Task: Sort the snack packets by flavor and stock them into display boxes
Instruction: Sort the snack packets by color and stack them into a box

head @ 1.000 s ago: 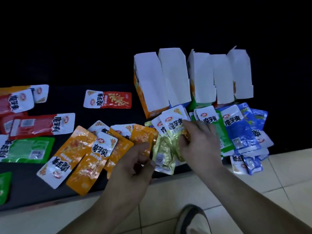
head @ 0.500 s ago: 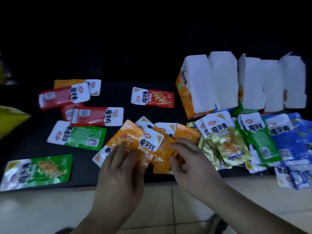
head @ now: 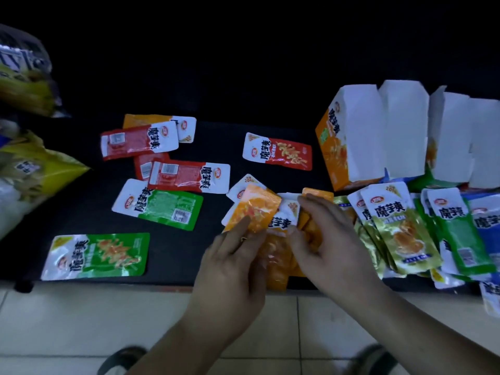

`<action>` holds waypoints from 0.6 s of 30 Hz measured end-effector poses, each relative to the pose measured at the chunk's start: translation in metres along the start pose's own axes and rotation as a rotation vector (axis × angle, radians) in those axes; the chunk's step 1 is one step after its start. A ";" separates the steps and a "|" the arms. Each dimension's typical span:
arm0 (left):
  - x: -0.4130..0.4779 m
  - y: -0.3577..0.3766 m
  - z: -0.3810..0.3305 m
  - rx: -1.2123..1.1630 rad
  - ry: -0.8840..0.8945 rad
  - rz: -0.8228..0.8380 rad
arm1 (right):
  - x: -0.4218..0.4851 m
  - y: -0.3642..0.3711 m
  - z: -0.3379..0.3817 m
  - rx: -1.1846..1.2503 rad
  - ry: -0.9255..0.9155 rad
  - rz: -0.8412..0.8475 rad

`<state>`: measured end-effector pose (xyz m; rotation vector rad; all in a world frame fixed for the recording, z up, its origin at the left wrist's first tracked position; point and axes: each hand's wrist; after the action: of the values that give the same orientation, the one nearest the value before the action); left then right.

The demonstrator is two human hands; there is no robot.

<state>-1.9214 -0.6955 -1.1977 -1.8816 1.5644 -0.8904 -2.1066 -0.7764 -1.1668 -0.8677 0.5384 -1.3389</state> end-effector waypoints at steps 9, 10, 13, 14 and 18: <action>-0.004 -0.028 0.030 -0.157 -0.030 -0.020 | 0.014 0.023 0.043 0.137 -0.069 0.168; -0.003 -0.035 0.035 -0.147 -0.054 -0.055 | 0.016 0.029 0.049 0.130 -0.082 0.186; -0.005 -0.058 0.061 0.026 -0.153 -0.131 | 0.021 0.048 0.068 0.111 -0.130 0.225; -0.009 -0.064 0.074 0.153 -0.194 -0.141 | 0.022 0.054 0.076 0.103 -0.141 0.248; -0.027 -0.086 0.112 0.572 -0.476 -0.053 | 0.037 0.086 0.113 0.029 -0.240 0.375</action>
<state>-1.7846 -0.6541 -1.2090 -1.5653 0.8632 -0.7367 -1.9600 -0.7861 -1.1637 -0.8417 0.4644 -0.8864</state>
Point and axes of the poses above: each hand's wrist, its own x-axis towards the middle knuckle, its own y-axis out of the palm, z = x × y, and after that the axes turned 8 degrees about -z, right-handed
